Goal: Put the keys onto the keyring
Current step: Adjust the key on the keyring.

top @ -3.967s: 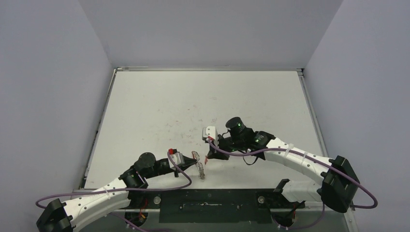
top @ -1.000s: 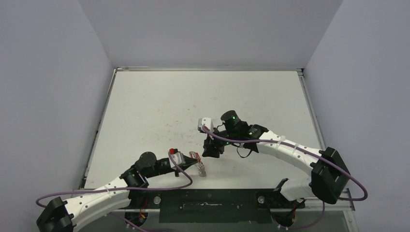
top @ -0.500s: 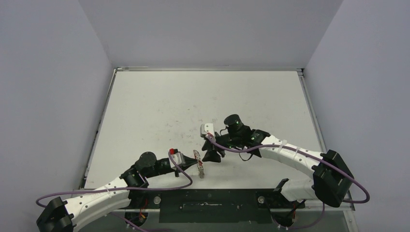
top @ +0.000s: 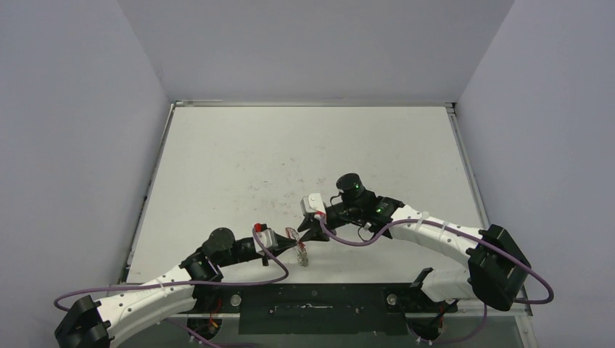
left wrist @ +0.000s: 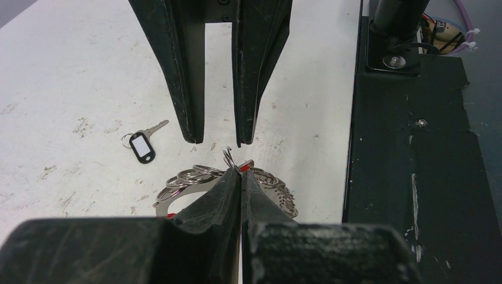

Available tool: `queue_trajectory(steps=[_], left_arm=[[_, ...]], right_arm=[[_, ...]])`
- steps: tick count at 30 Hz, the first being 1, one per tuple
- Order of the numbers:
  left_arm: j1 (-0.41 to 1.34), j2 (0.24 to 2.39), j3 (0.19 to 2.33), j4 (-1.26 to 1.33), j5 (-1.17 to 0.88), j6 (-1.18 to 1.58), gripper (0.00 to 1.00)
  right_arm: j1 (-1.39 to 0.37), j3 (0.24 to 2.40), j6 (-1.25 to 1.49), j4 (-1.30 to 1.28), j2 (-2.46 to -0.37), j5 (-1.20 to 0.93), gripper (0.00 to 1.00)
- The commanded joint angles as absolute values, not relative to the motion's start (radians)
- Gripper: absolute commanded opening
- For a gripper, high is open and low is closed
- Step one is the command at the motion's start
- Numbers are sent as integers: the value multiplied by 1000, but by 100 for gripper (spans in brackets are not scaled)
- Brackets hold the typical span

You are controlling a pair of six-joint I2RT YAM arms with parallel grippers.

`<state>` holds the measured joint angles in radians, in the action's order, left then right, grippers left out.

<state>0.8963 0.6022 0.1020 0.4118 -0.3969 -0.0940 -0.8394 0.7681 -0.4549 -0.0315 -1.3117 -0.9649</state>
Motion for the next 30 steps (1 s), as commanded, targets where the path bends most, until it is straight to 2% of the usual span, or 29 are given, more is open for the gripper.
queue_trajectory(steps=[1,6,13,26,30], left_arm=[[902,591,145,461,-416,-103,0],[902,591,146,461,-417,-104,0],[902,591,148,460,-417,-102,0],[902,594,147,462,-417,-101,0],[902,592,149,462,-417,-102,0]], right_arm=[[-851,767,-548,7,-1319,-1034,29],[-854,791,-635,-106,-1349,-1033,28],[-854,799,-645,-107,-1368,-1038,24],[-857,747,-519,69,-1314,-988,26],[-861,750,-511,80,-1324,-997,20]])
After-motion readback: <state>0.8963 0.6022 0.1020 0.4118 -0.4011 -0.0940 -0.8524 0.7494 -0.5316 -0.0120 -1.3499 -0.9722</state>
